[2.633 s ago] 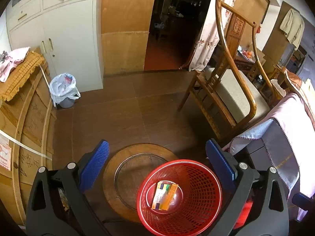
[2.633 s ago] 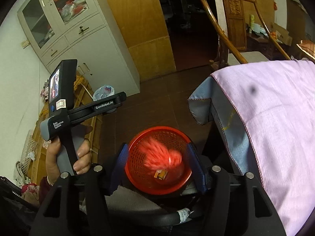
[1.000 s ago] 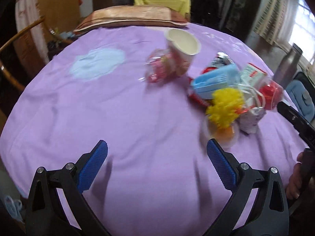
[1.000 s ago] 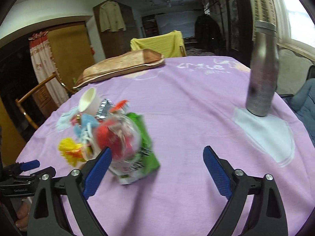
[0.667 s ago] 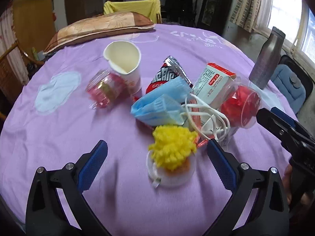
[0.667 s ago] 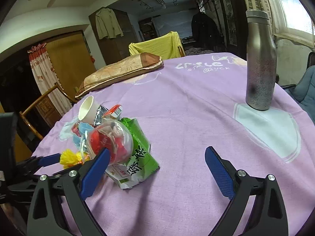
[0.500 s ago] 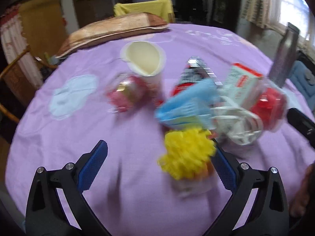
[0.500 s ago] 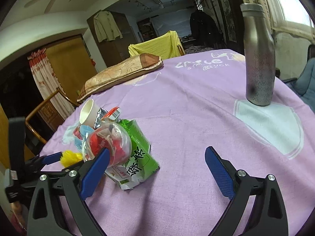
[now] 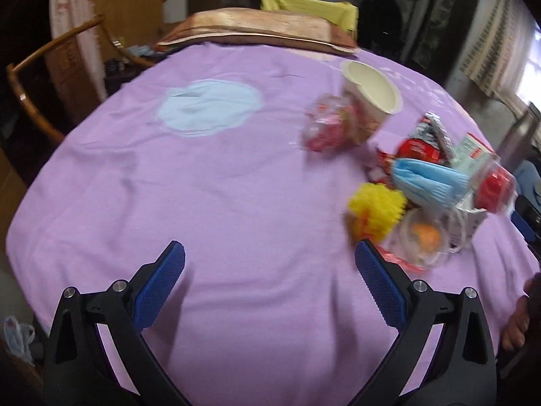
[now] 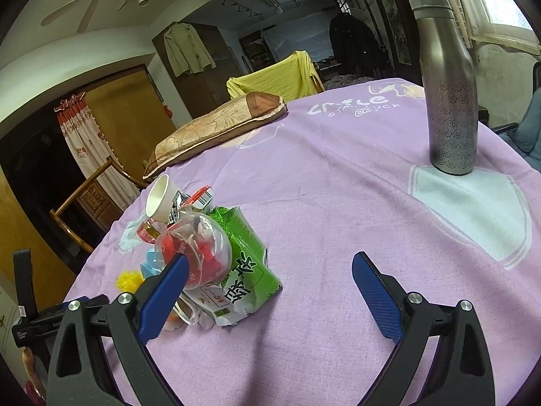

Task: Collect trash
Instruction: 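Grasp the yellow mesh net with the left gripper while the right gripper grasps the clear cup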

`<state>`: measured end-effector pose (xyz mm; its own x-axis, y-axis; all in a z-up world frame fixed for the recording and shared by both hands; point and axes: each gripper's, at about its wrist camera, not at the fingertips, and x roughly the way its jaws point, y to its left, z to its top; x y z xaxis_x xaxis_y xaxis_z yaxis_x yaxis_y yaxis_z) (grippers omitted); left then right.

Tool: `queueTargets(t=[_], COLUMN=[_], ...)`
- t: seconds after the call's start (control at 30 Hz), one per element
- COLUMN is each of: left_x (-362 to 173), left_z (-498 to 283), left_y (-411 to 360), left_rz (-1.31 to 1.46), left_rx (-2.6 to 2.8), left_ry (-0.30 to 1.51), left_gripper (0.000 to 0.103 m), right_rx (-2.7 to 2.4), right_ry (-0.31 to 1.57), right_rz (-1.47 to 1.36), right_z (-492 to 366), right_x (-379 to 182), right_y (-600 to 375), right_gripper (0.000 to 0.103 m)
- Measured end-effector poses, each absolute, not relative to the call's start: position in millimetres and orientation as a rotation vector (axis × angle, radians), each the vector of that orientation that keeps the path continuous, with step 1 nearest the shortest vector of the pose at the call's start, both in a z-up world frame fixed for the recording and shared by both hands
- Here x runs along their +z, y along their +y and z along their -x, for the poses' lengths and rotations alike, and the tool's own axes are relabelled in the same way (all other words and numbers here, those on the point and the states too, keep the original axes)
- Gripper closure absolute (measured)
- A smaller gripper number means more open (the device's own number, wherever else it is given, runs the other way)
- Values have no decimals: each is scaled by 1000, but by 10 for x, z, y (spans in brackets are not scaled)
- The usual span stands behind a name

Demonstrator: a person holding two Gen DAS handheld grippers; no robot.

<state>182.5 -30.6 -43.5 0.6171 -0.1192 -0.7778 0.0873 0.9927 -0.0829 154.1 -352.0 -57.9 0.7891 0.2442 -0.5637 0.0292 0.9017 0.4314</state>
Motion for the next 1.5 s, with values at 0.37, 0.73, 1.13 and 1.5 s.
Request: queueTargets(t=[0.37,0.73,1.13,1.5], left_x=[-538,-354,-581,-791], left_z=[-2222,-1929,-2150,-2302], left_y=[-838,86,-691,-699], left_rz=[-62,128,-14,-76], left_rx=[-163,-37,-193,-117], left_ry=[885,880,920,1031], left_gripper=[6,7,6,6], right_rx=[128,150,136,127], right_ry=[664,655,658,670], right_rz=[-465,-487,-476,-468], right_z=[-1552,-1538,-1540,-1559], right_x=[-602,-604,-599,-599], right_y=[-3564,-3603,-3580,-3549], right_gripper=[7,7,7,7])
